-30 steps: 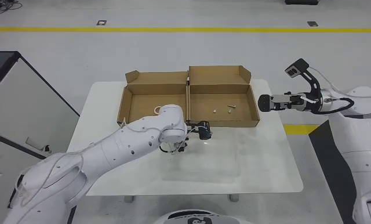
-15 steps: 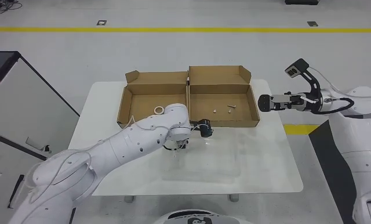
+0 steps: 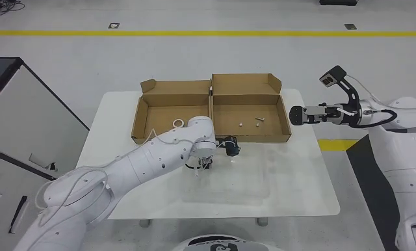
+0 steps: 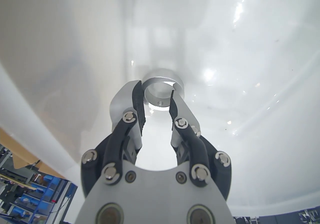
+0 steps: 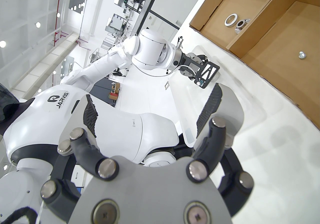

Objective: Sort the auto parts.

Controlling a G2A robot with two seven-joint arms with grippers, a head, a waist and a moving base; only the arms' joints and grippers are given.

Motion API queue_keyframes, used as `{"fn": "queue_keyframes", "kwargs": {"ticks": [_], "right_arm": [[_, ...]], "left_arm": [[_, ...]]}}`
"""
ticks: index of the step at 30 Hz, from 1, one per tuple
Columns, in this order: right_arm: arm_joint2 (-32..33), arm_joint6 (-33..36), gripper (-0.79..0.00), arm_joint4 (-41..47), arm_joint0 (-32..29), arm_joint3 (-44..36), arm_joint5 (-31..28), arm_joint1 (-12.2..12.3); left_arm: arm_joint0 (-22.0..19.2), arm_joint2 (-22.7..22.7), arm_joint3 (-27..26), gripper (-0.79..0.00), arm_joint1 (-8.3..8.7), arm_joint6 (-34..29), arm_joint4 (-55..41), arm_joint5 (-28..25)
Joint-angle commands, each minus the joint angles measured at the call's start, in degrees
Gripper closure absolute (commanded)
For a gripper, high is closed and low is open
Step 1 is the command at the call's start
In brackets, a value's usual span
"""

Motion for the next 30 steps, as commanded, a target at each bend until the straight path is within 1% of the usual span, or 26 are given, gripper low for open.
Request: {"fn": "queue_keyframes", "kwargs": {"ticks": [1,7,9,14,17,19,30], "right_arm": [[0.0,0.0,-0.785,0.0,0.0,0.0,0.0,0.0],[0.0,0.0,-0.785,0.0,0.0,0.0,0.0,0.0],[0.0,0.0,-0.785,0.0,0.0,0.0,0.0,0.0],[0.0,0.0,-0.785,0.0,0.0,0.0,0.0,0.0],[0.0,0.0,-0.785,0.0,0.0,0.0,0.0,0.0],[0.0,0.0,-0.785,0.0,0.0,0.0,0.0,0.0],[0.0,0.0,-0.785,0.0,0.0,0.0,0.0,0.0]], "left_arm": [[-0.3,0.5,0.1,-0.332,-0.06,0.6,-0.9,-0.6],[-1.8,3.0,0.1,-0.388,0.10,2.2,-4.4,-2.2],[-2.6,3.9,0.1,-0.394,0.21,2.4,-5.4,-2.4],[-3.1,3.9,-0.3,-0.388,0.44,2.1,-6.0,-2.1],[-3.1,3.9,-0.6,-0.406,0.59,2.1,-6.2,-2.0],[-3.1,3.9,-0.8,-0.400,0.68,2.1,-6.3,-2.1],[-1.6,3.9,-2.5,-0.385,1.16,2.3,-5.6,-2.3]]}}
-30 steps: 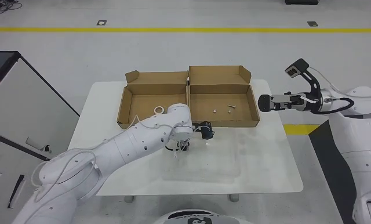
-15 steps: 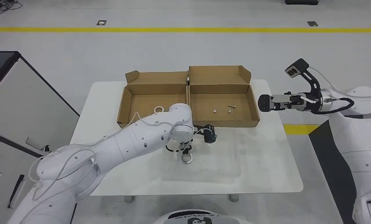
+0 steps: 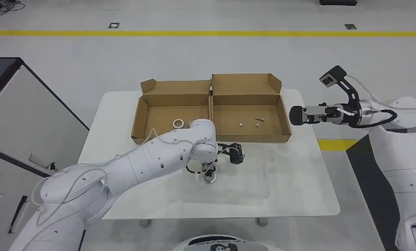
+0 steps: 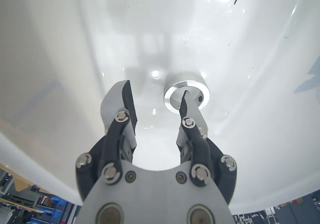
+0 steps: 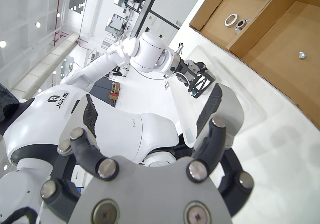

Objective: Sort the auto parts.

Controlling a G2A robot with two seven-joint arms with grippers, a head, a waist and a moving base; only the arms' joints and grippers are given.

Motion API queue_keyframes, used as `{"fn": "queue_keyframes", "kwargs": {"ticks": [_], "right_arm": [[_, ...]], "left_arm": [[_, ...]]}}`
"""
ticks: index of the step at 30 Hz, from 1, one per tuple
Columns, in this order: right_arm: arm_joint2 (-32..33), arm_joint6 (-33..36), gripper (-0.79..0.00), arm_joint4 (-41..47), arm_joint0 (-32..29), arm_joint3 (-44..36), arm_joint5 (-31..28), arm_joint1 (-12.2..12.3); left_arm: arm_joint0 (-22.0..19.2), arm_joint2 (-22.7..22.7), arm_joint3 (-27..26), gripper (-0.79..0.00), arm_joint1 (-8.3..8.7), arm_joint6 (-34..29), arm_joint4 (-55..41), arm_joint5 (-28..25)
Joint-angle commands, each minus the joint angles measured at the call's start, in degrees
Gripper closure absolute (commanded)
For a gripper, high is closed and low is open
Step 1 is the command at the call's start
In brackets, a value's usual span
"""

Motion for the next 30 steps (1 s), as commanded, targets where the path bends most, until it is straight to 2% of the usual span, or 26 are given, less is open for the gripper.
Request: {"fn": "queue_keyframes", "kwargs": {"ticks": [1,8,13,15,16,17,25,30], "right_arm": [[0.0,0.0,-0.785,0.0,0.0,0.0,0.0,0.0],[0.0,0.0,-0.785,0.0,0.0,0.0,0.0,0.0],[0.0,0.0,-0.785,0.0,0.0,0.0,0.0,0.0],[0.0,0.0,-0.785,0.0,0.0,0.0,0.0,0.0],[0.0,0.0,-0.785,0.0,0.0,0.0,0.0,0.0],[0.0,0.0,-0.785,0.0,0.0,0.0,0.0,0.0],[0.0,0.0,-0.785,0.0,0.0,0.0,0.0,0.0],[0.0,0.0,-0.785,0.0,0.0,0.0,0.0,0.0]], "left_arm": [[0.2,0.0,-0.3,-0.385,0.11,0.0,0.1,0.0],[0.6,0.0,-1.0,-0.385,0.42,0.0,0.3,0.0],[1.4,0.0,-0.4,-0.348,0.25,-0.1,0.8,0.1],[1.6,0.0,0.0,-0.252,0.04,0.0,1.0,0.0],[1.7,0.0,0.1,-0.169,-0.08,0.0,1.1,0.0],[1.7,0.0,0.2,0.000,-0.18,0.1,1.1,-0.1],[0.3,0.0,0.9,0.000,-0.48,0.7,-1.0,-0.7],[-3.0,-0.1,-0.6,0.000,0.58,-0.1,-8.2,0.1]]}}
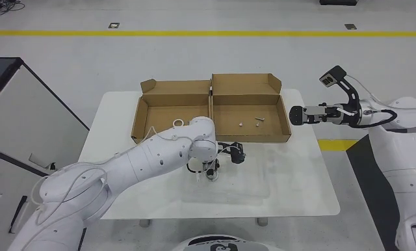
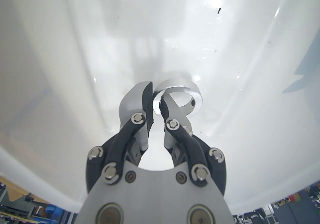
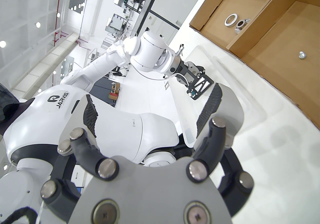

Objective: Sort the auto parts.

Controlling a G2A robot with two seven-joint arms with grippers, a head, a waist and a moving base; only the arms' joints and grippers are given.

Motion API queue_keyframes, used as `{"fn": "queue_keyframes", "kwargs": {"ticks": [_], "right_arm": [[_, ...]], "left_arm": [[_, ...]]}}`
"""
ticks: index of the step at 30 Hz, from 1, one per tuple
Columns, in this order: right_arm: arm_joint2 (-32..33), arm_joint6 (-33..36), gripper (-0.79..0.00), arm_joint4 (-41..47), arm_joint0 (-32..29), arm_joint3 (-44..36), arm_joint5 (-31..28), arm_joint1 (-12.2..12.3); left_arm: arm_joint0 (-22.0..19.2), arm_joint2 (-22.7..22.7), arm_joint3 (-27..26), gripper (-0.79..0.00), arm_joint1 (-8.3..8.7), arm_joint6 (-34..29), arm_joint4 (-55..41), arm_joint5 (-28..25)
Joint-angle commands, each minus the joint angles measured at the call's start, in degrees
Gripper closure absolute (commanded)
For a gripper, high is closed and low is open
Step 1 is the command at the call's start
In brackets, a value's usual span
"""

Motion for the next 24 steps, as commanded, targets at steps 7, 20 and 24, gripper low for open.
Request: {"fn": "queue_keyframes", "kwargs": {"ticks": [7,20,24], "right_arm": [[0.0,0.0,-0.785,0.0,0.0,0.0,0.0,0.0],[0.0,0.0,-0.785,0.0,0.0,0.0,0.0,0.0],[0.0,0.0,-0.785,0.0,0.0,0.0,0.0,0.0]], "left_arm": [[-4.9,-3.5,-9.9,0.000,4.50,-1.8,-7.2,1.8],[-5.5,-5.5,-14.7,0.000,6.66,-3.2,-7.6,3.2],[-4.3,-8.9,-13.5,0.000,7.18,3.5,-11.8,1.8]]}}
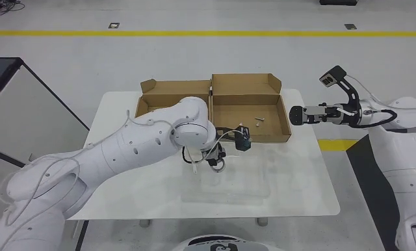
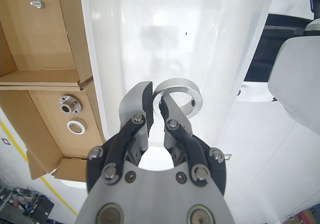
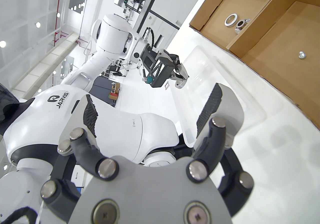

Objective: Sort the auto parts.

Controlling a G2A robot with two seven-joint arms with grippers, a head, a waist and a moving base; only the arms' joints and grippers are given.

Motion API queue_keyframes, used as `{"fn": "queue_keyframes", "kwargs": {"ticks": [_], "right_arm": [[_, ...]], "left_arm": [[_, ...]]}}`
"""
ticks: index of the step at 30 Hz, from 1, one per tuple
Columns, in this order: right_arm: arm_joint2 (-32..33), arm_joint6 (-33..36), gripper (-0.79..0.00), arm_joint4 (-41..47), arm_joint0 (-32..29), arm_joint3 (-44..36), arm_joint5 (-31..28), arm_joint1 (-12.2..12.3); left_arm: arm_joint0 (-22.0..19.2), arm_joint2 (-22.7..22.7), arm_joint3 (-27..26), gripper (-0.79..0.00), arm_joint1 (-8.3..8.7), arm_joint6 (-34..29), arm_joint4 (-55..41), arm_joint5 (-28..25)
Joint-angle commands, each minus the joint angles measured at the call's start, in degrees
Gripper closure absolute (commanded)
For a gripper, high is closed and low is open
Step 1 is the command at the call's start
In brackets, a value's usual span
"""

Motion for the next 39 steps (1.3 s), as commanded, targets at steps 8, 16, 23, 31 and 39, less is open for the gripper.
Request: {"fn": "queue_keyframes", "kwargs": {"ticks": [8,16,23,31,39], "right_arm": [[0.0,0.0,-0.785,0.0,0.0,0.0,0.0,0.0],[0.0,0.0,-0.785,0.0,0.0,0.0,0.0,0.0],[0.0,0.0,-0.785,0.0,0.0,0.0,0.0,0.0],[0.0,0.0,-0.785,0.0,0.0,0.0,0.0,0.0],[0.0,0.0,-0.785,0.0,0.0,0.0,0.0,0.0]], "left_arm": [[3.6,-11.4,1.3,0.000,3.45,13.8,-7.3,-6.2],[8.7,-22.0,0.9,0.000,6.71,21.5,-17.4,-17.1],[12.9,-29.7,0.7,0.000,9.07,24.3,-29.3,-26.6],[15.5,-32.0,-3.1,0.000,11.30,29.6,-38.4,-32.1],[17.8,-33.9,-9.3,0.000,13.38,30.1,-52.3,-32.6]]}}
